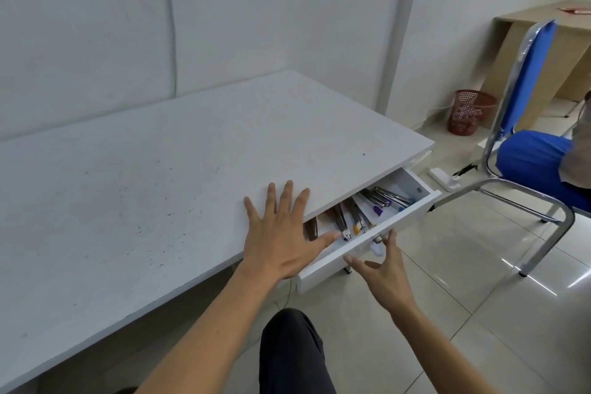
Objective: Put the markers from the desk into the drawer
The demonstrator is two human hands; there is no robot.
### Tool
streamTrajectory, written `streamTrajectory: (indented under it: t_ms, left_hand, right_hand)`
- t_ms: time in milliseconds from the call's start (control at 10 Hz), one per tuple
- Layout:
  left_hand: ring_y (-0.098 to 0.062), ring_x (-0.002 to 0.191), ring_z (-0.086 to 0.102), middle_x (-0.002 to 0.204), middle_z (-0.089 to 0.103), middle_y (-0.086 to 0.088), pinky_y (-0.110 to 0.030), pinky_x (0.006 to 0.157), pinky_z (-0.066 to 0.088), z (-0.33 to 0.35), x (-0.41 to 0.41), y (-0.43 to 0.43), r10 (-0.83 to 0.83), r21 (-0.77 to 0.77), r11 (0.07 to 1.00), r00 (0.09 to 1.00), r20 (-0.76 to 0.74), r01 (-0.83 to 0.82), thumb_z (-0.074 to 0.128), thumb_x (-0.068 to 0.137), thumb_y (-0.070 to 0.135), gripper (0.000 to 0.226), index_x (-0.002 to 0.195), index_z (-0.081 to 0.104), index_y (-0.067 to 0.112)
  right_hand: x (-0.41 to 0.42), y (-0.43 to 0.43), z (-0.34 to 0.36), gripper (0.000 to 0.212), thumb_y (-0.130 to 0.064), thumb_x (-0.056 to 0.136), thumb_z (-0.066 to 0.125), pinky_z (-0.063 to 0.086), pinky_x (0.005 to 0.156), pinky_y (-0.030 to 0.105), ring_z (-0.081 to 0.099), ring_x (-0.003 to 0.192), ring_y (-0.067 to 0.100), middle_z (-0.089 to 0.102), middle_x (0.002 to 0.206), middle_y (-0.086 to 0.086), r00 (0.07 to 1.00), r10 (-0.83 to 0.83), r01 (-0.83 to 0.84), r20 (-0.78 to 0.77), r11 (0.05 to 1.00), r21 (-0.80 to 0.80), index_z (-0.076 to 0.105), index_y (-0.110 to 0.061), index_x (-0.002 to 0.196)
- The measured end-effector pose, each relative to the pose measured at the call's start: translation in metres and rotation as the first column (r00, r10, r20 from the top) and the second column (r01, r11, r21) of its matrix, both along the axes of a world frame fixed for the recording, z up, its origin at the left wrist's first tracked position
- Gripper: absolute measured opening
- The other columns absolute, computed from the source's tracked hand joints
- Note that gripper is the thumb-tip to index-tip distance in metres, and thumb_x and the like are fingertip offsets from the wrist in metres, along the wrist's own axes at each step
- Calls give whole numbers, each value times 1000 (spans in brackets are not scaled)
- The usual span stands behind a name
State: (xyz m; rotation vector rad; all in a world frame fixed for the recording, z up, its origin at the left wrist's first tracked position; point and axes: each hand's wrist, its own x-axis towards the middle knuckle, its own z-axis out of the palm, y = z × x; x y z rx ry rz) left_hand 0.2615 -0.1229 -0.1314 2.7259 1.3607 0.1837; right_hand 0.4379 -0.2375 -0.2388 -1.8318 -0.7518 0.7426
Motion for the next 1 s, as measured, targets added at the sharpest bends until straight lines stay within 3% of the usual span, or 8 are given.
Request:
streamTrajectory:
  t_ms: [100, 200, 300, 400, 500, 600, 800, 1000]
  left_hand:
    - [-27, 150, -14, 166, -6, 0, -67, 113, -9, -1, 0, -1, 4, 5, 1000, 1000, 28, -5, -3, 72, 89, 101, 155, 2, 33]
    - [-27, 151, -13, 166, -7, 0, -66, 113, -9, -1, -1, 0, 6, 9, 1000, 999, 36, -6, -6, 76, 85, 95, 155, 1, 34]
    - [-26, 151, -14, 166, -7, 1, -66, 114, -8, -1, -2, -1, -3, -1, 1000, 999, 49, 3, -7, 79, 81, 89, 155, 1, 34]
    - [-26, 151, -12, 166, -6, 1, -65, 115, -7, 0, -2, -1, -3, 4, 1000, 998, 62, 3, -8, 83, 74, 83, 155, 1, 33]
    - [-26, 151, -12, 166, -5, 1, -64, 115, -5, 0, -3, -2, -9, 17, 1000, 998, 60, 8, -5, 87, 67, 77, 155, 2, 32]
    - [-27, 151, -11, 166, -4, 0, -64, 115, -4, 0, -2, -3, -15, 26, 1000, 999, 46, 13, 1, 89, 61, 73, 155, 3, 31]
    - [-29, 151, -10, 166, -5, -2, -64, 116, -3, 2, -4, -2, -24, 29, 999, 1000, -2, 24, 10, 90, 54, 69, 155, 0, 30]
    - [-20, 151, -10, 166, -4, 1, -54, 119, -7, 6, -12, 1, -67, -29, 997, 995, 74, 69, 15, 97, 44, 62, 156, 3, 29]
  right_hand:
    - [0, 6, 5, 127, -54, 64, 82, 53, 83, 33, 63, 109, 21, 27, 158, 1, 999, -25, 25, 29, 1000, 6, -2, -37, 157]
    - [0, 35, 23, 115, -54, 70, 79, 51, 99, 43, 58, 123, 27, 34, 156, 5, 998, -53, 50, 31, 996, 76, 10, -33, 159]
    - [-2, 82, 47, 83, -48, 84, 71, 47, 102, 42, 49, 133, 26, 44, 150, 7, 994, -94, 88, 50, 990, 111, 31, -27, 154]
    - [-7, 116, 55, 48, -23, 88, 67, 55, 90, 39, 62, 117, 26, 63, 128, 8, 999, 25, -28, 30, 992, 122, 54, -13, 133]
    - [-11, 131, 51, 26, -19, 91, 64, 49, 67, 24, 65, 104, 26, 70, 109, 5, 983, 135, -140, 127, 990, 32, 61, -13, 116]
    - [-2, 129, 48, 36, -14, 91, 60, 50, 77, 32, 62, 108, 27, 67, 121, 9, 969, 170, -162, 179, 985, -61, 56, -11, 127]
    - [13, 96, 68, 73, -10, 85, 63, 57, 90, 47, 63, 107, 26, 46, 149, -1, 936, 345, -316, 66, 910, -269, 31, -19, 150]
    - [5, 66, 120, 57, -25, 93, 61, 58, 84, 32, 70, 100, 17, 57, 136, 1, 823, 564, -502, 71, 780, -373, 41, -18, 146]
